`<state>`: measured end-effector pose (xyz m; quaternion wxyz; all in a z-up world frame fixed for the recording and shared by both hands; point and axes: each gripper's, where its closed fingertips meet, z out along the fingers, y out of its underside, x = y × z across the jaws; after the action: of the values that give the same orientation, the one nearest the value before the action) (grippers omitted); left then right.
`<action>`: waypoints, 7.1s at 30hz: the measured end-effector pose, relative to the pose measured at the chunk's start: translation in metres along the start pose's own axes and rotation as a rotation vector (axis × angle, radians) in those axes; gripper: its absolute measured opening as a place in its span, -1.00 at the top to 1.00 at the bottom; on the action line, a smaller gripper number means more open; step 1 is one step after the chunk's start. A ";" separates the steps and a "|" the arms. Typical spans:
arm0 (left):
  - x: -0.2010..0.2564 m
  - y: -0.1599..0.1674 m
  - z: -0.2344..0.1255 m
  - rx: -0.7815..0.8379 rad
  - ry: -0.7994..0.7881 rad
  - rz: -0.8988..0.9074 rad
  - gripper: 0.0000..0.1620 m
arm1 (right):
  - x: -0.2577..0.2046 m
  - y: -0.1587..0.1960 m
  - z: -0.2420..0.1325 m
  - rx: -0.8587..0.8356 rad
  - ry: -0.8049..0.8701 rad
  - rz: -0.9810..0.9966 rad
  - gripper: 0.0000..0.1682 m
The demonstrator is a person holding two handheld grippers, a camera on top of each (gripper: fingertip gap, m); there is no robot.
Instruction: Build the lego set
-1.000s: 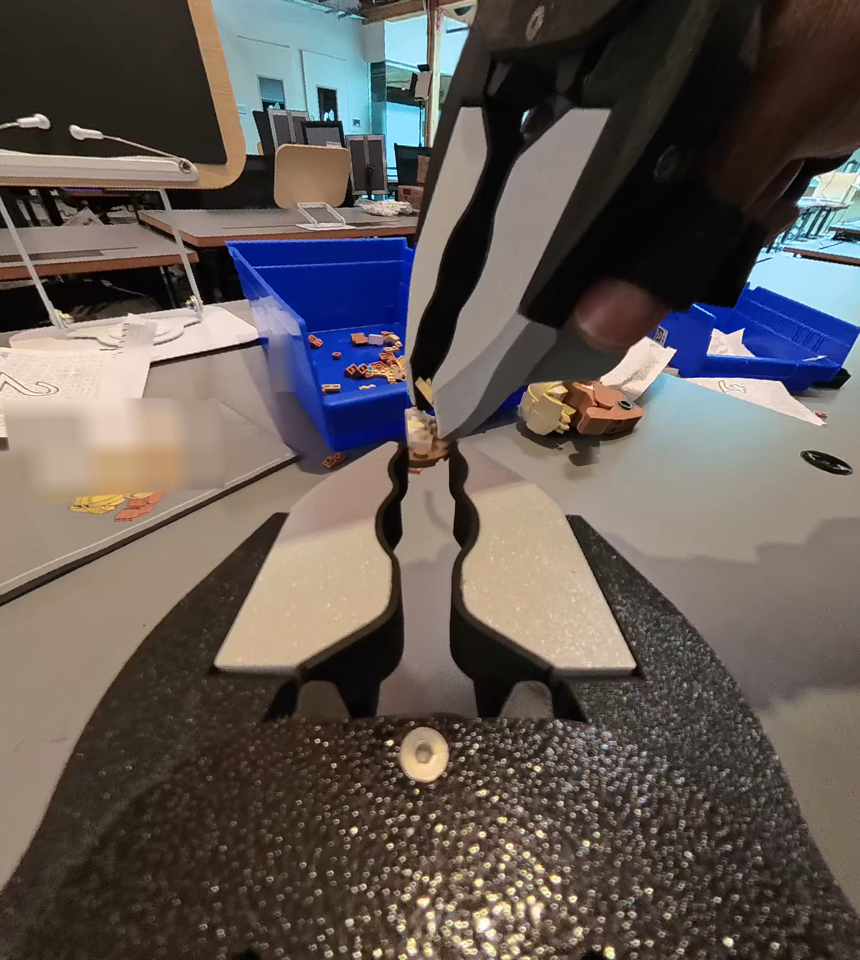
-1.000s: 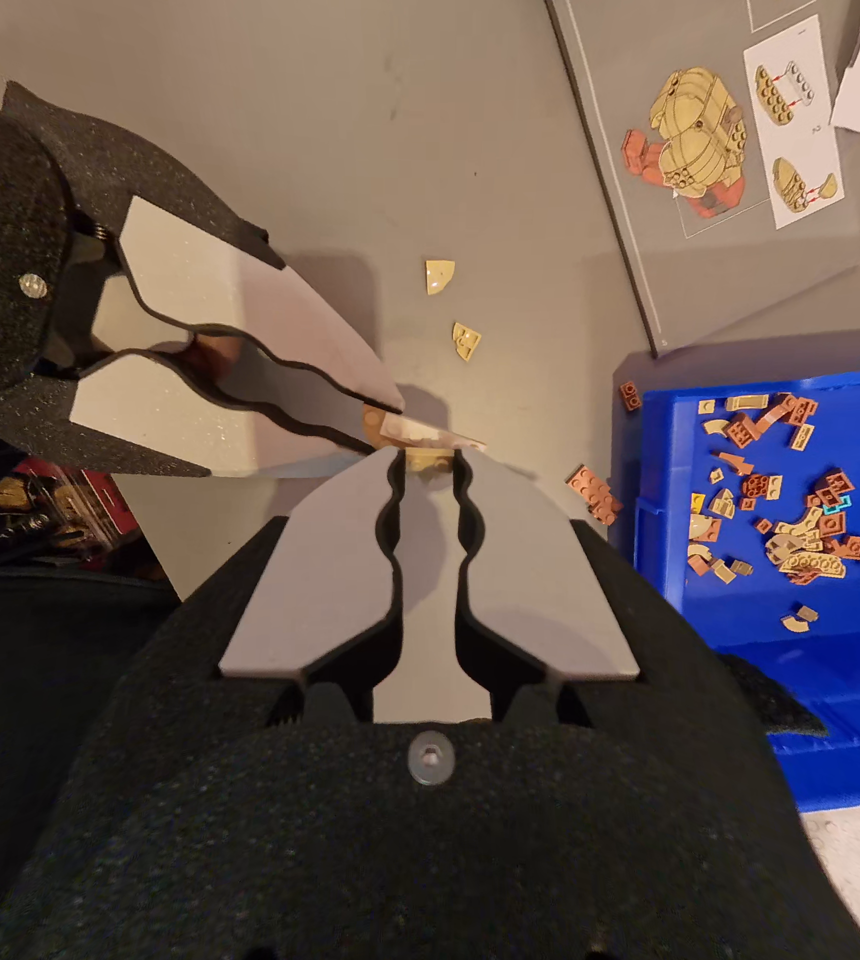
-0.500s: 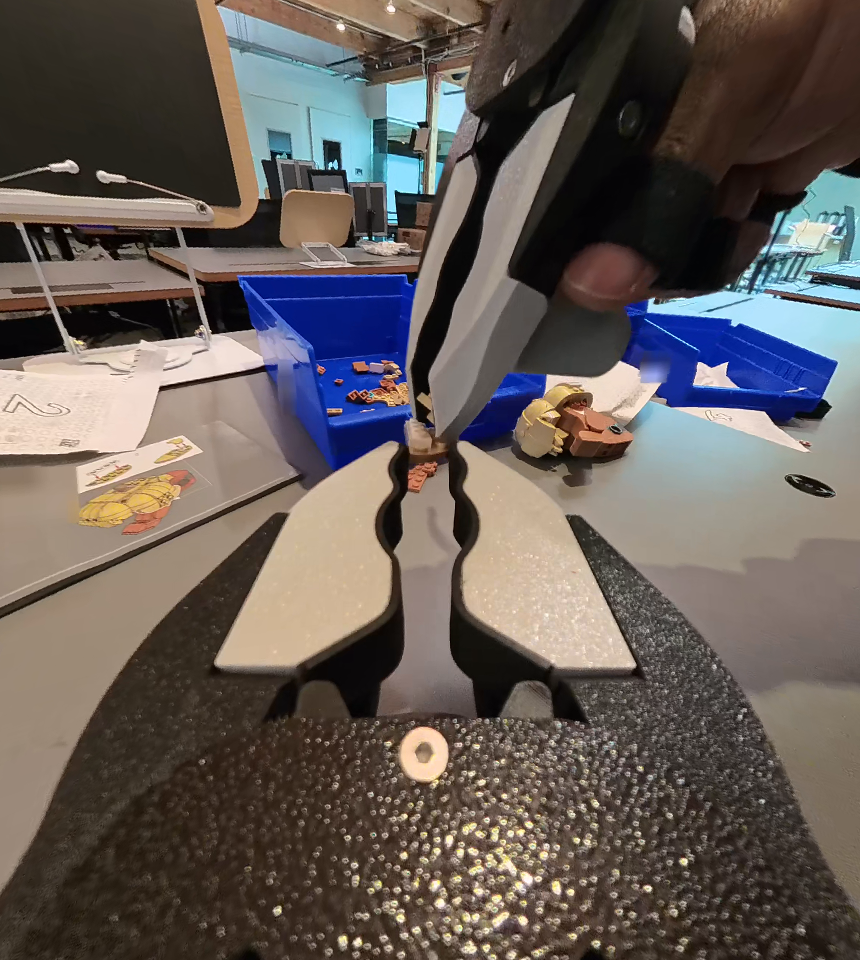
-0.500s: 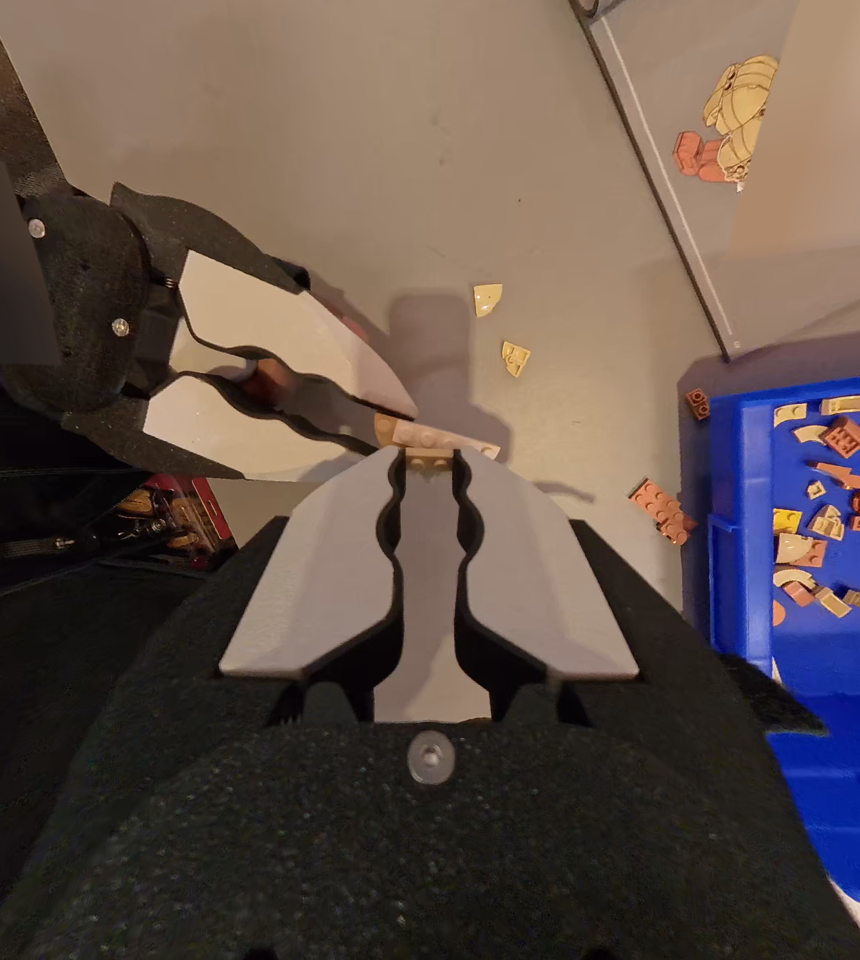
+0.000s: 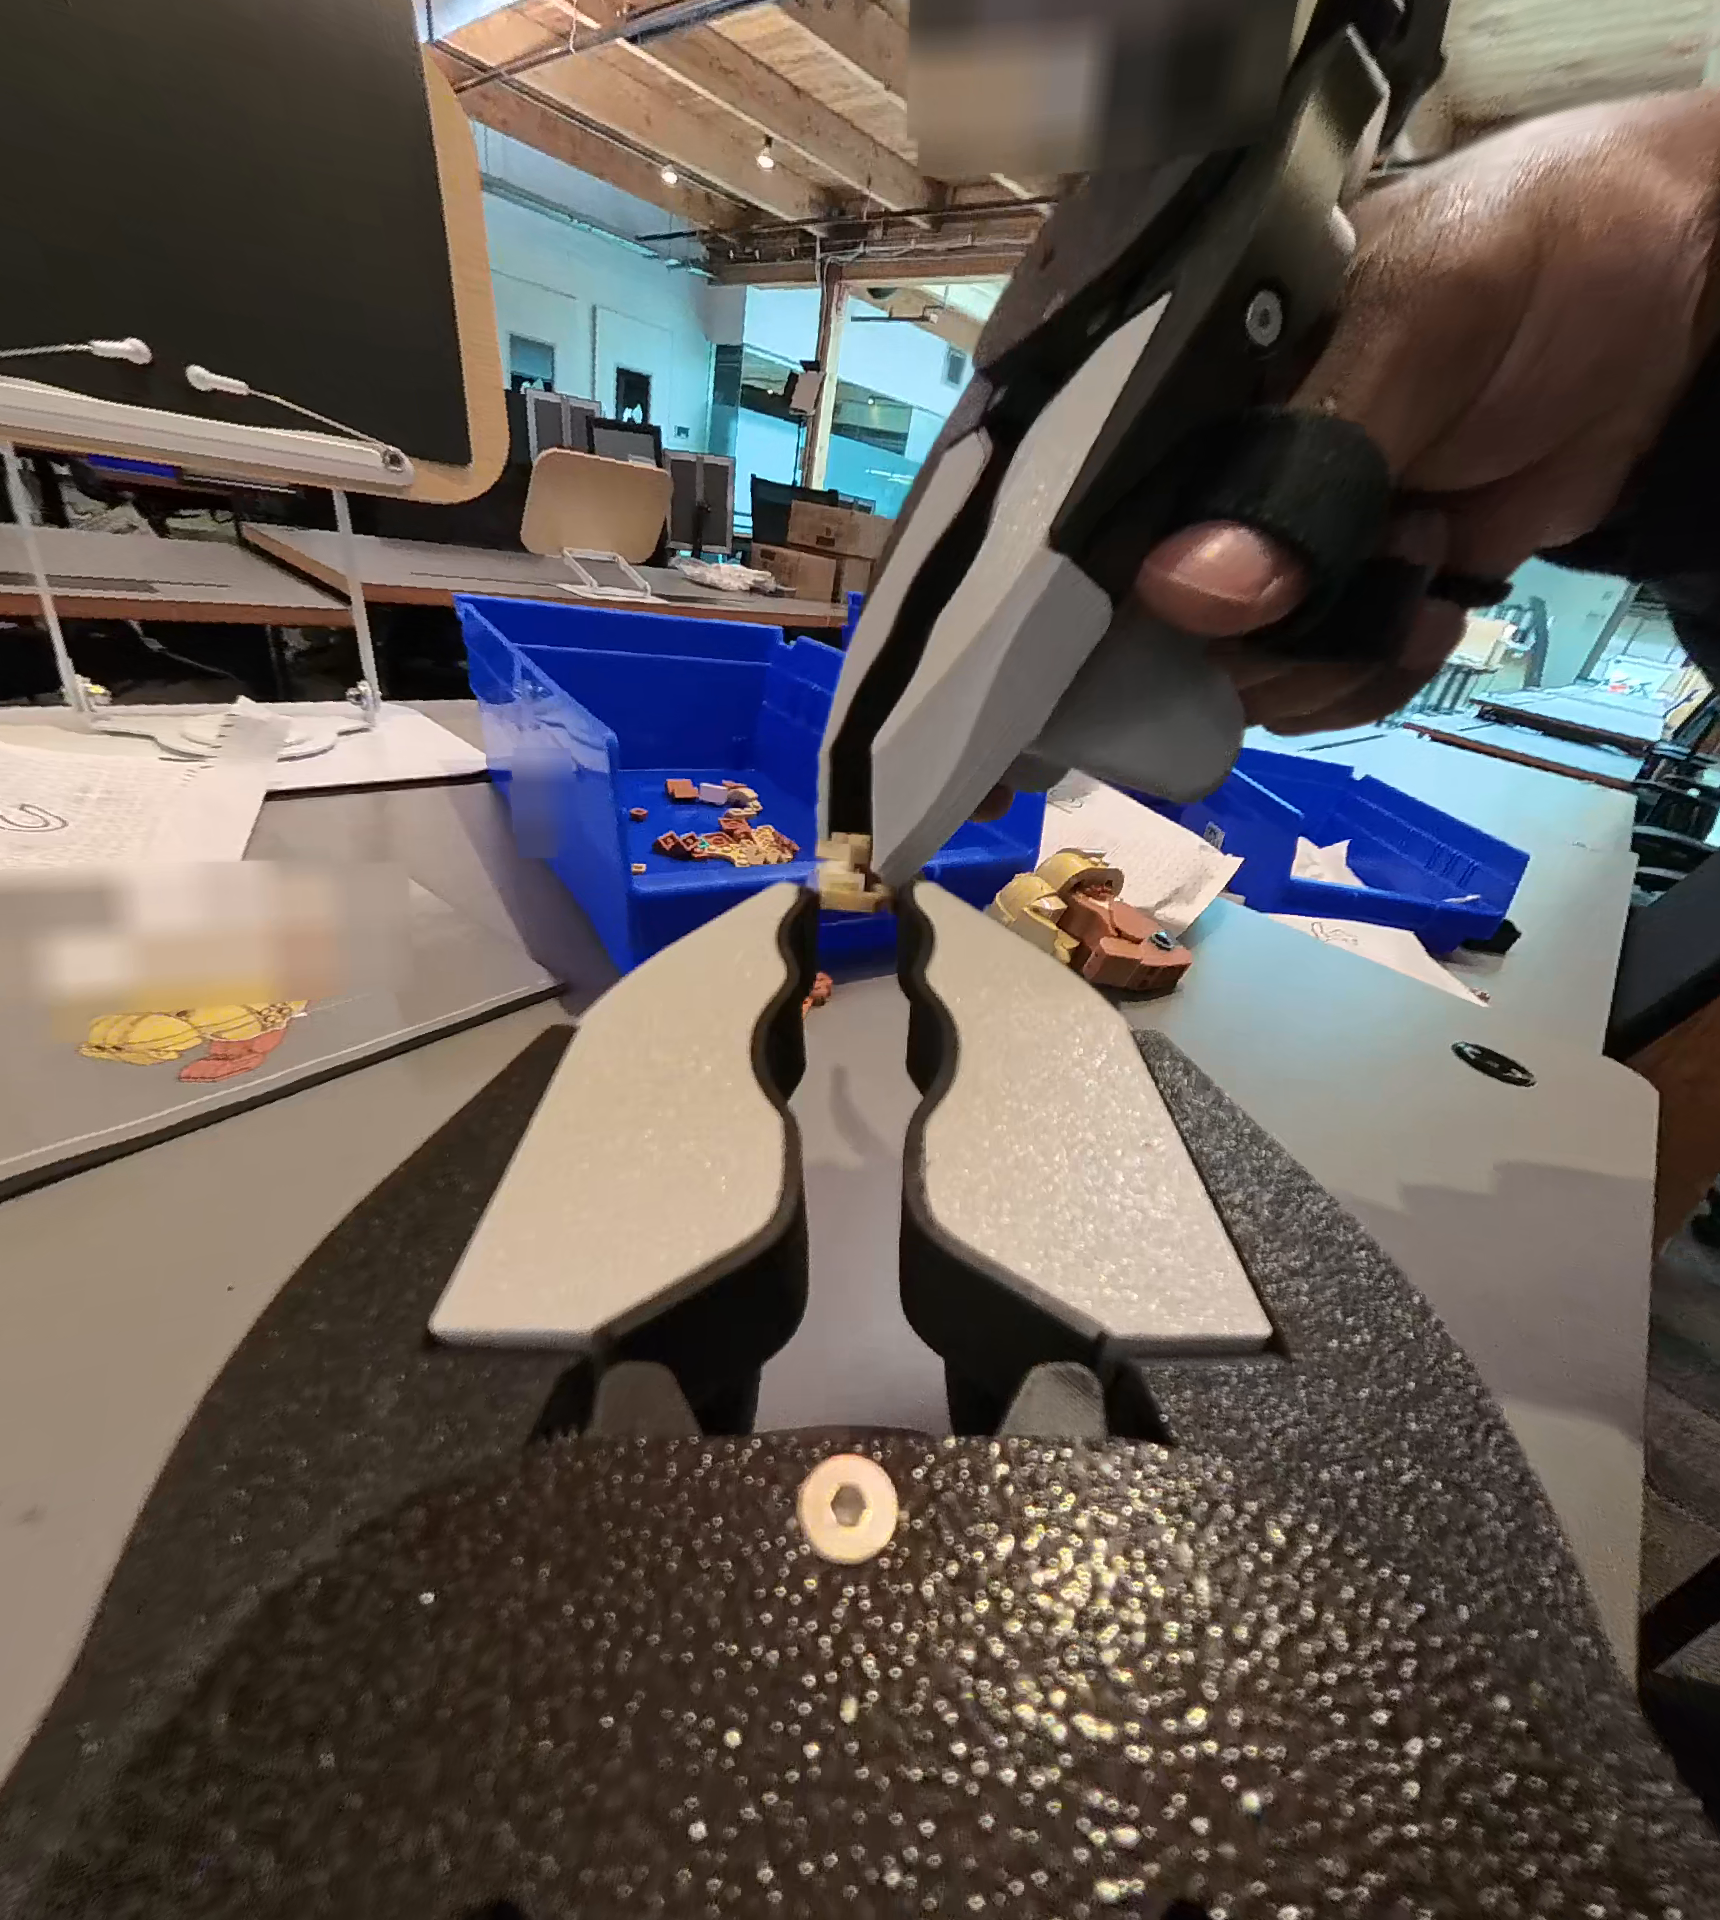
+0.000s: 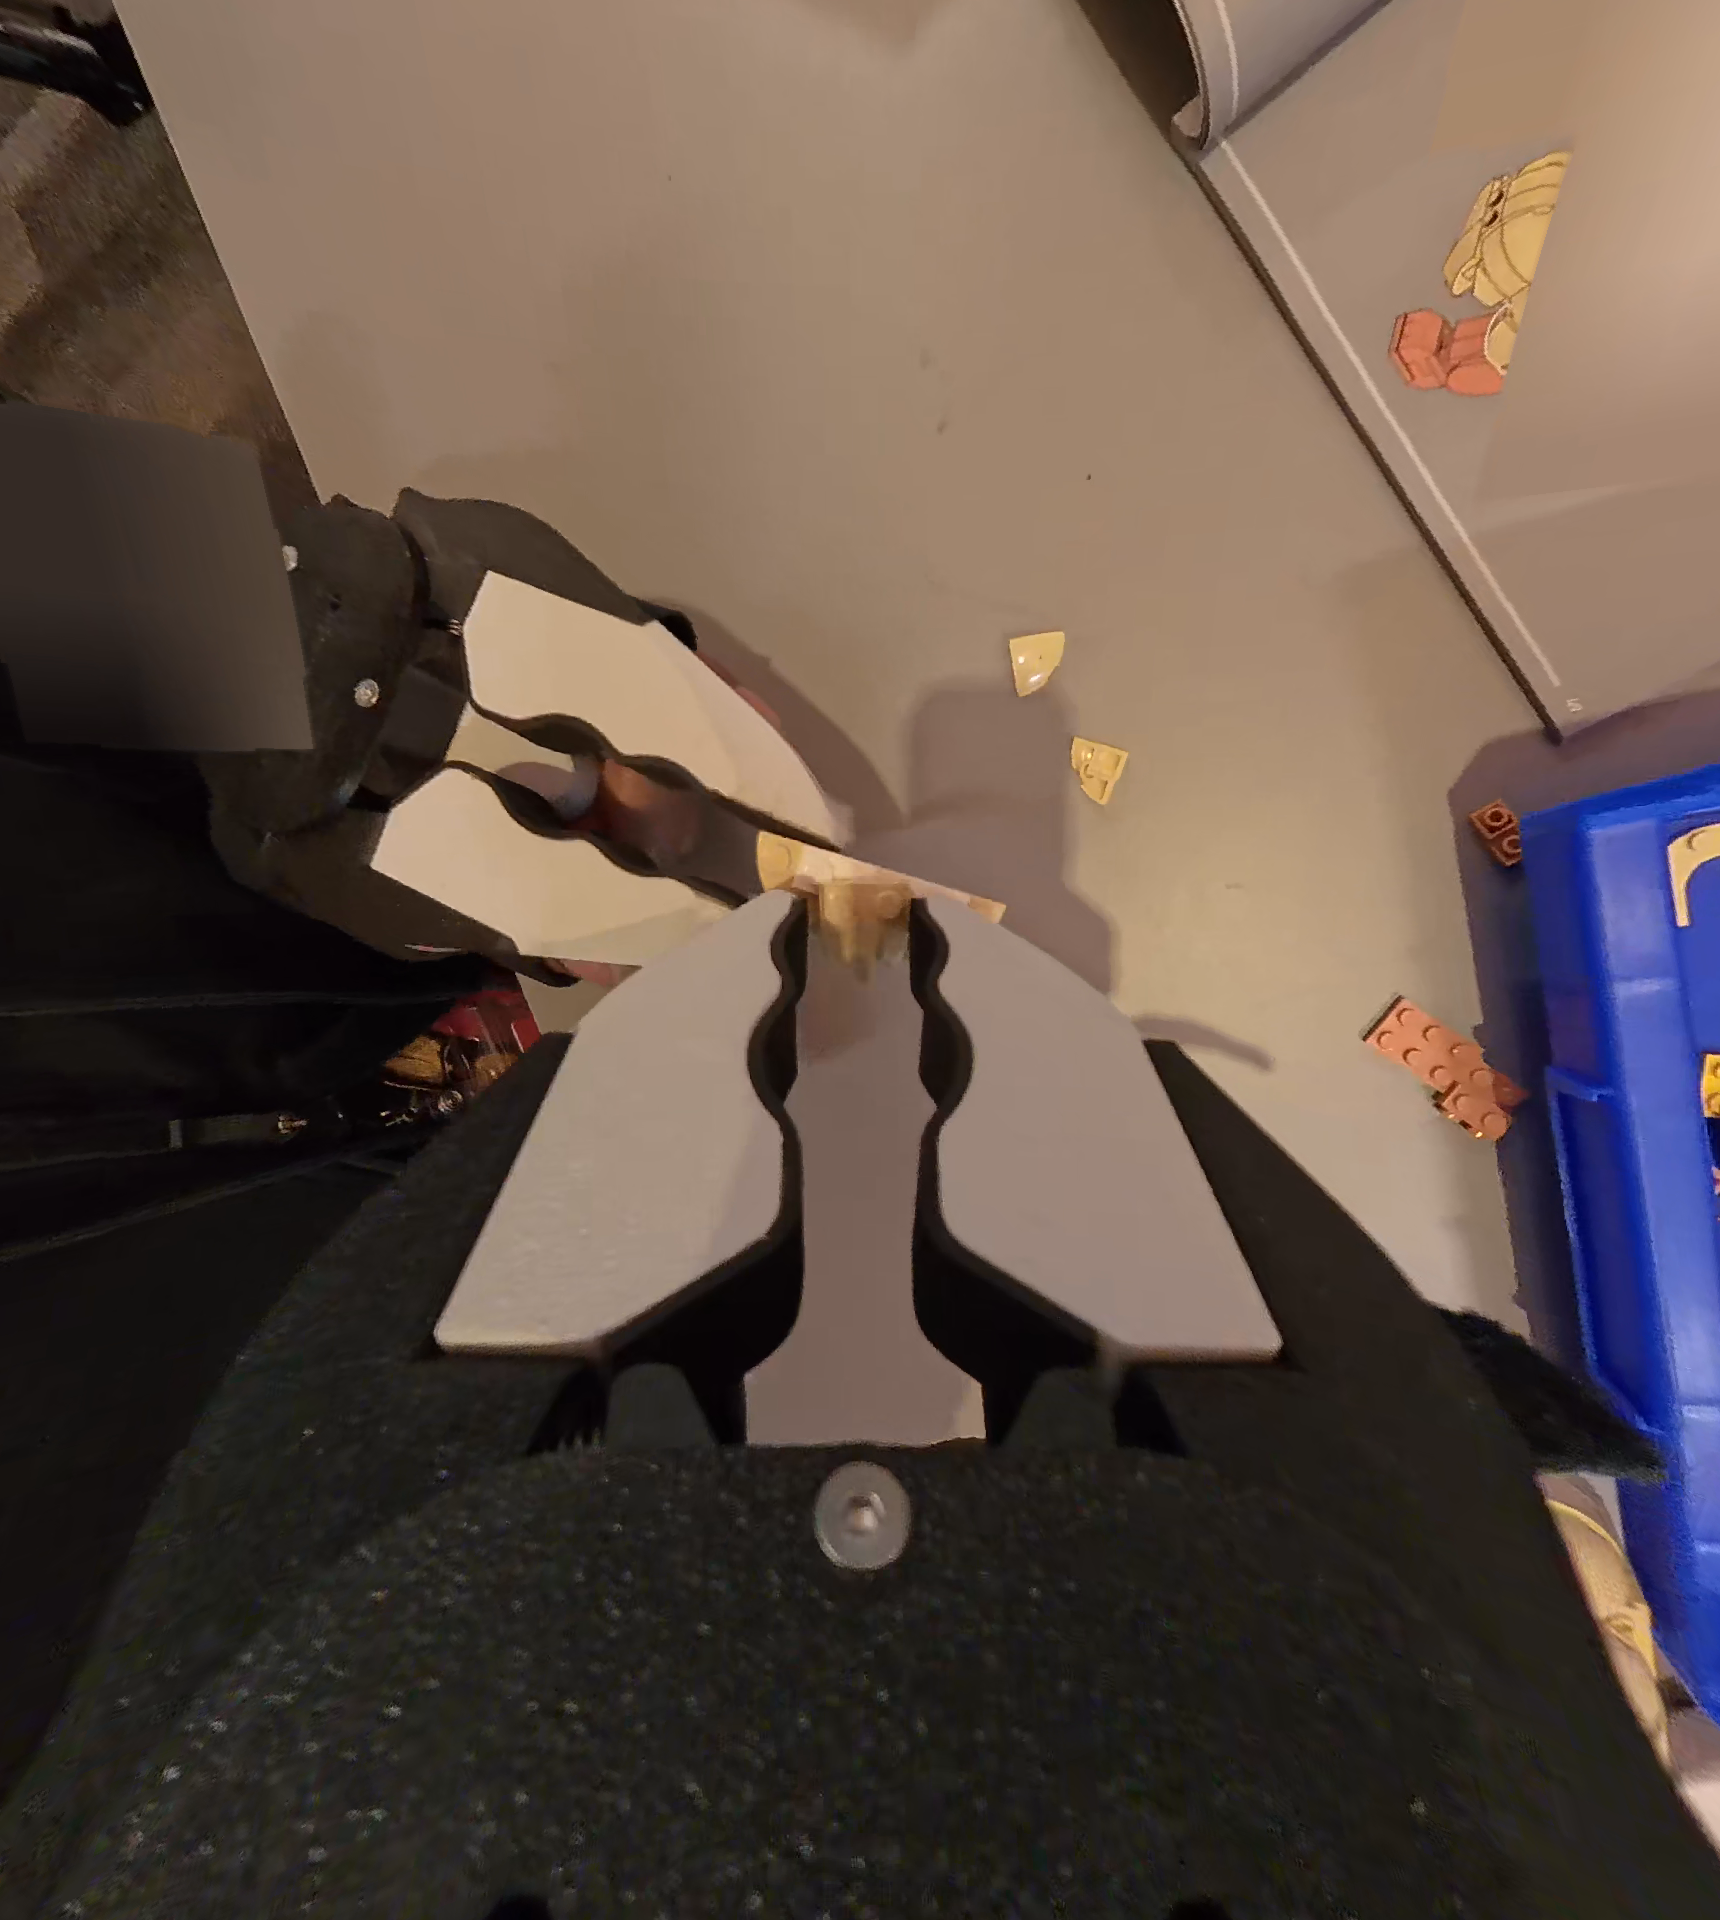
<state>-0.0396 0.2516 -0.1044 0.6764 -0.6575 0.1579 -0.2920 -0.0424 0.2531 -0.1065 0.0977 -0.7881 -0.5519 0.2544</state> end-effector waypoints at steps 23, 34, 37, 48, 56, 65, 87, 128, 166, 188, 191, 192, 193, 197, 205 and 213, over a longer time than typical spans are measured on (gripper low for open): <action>0.001 -0.010 -0.006 0.094 0.050 -0.074 0.83 | -0.007 -0.006 -0.005 0.071 -0.025 0.067 0.81; 0.000 -0.013 -0.008 0.120 0.049 -0.084 0.83 | -0.011 -0.009 -0.006 0.091 -0.017 0.077 0.73; 0.000 -0.014 -0.008 0.130 0.056 -0.099 0.83 | -0.013 -0.011 -0.007 0.101 -0.010 0.069 0.70; 0.003 -0.018 -0.009 0.168 0.100 -0.146 0.83 | -0.019 -0.014 -0.009 0.144 0.004 0.011 0.56; 0.004 -0.021 -0.010 0.192 0.118 -0.166 0.83 | -0.021 -0.015 -0.009 0.176 -0.010 0.021 0.54; 0.008 -0.024 -0.012 0.226 0.157 -0.194 0.83 | -0.028 -0.018 -0.009 0.181 -0.028 0.011 0.55; 0.005 -0.027 -0.015 0.246 0.207 -0.255 0.83 | 0.005 0.009 -0.057 0.347 0.478 -0.720 0.59; -0.043 -0.052 0.043 0.148 0.454 -0.230 0.83 | 0.046 -0.043 -0.085 0.950 0.867 -0.961 0.70; -0.026 -0.025 0.047 0.099 0.515 -0.203 0.83 | 0.031 -0.033 -0.033 0.754 0.900 -1.225 0.90; -0.018 -0.027 0.044 0.112 0.562 -0.185 0.83 | 0.043 -0.031 -0.027 0.656 0.937 -1.244 0.61; -0.018 -0.027 0.044 0.110 0.559 -0.182 0.83 | 0.043 -0.031 -0.027 0.657 0.956 -1.250 0.70; -0.018 -0.027 0.044 0.109 0.558 -0.182 0.83 | 0.043 -0.032 -0.027 0.659 0.962 -1.250 0.72; -0.018 -0.026 0.044 0.107 0.557 -0.181 0.83 | 0.044 -0.032 -0.028 0.661 0.969 -1.248 0.75; -0.017 -0.026 0.045 0.105 0.553 -0.182 0.83 | 0.044 -0.034 -0.030 0.669 0.989 -1.242 0.81; -0.018 -0.026 0.045 0.111 0.547 -0.196 0.83 | 0.044 -0.035 -0.031 0.677 1.043 -1.255 0.83; -0.016 -0.026 0.044 0.117 0.562 -0.230 0.83 | 0.042 -0.034 -0.033 0.686 1.018 -1.252 0.85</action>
<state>-0.0303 0.2969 -0.0777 0.6054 -0.5247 0.2462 -0.5454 -0.0428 0.3091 -0.0760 0.6855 -0.2852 -0.6655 -0.0768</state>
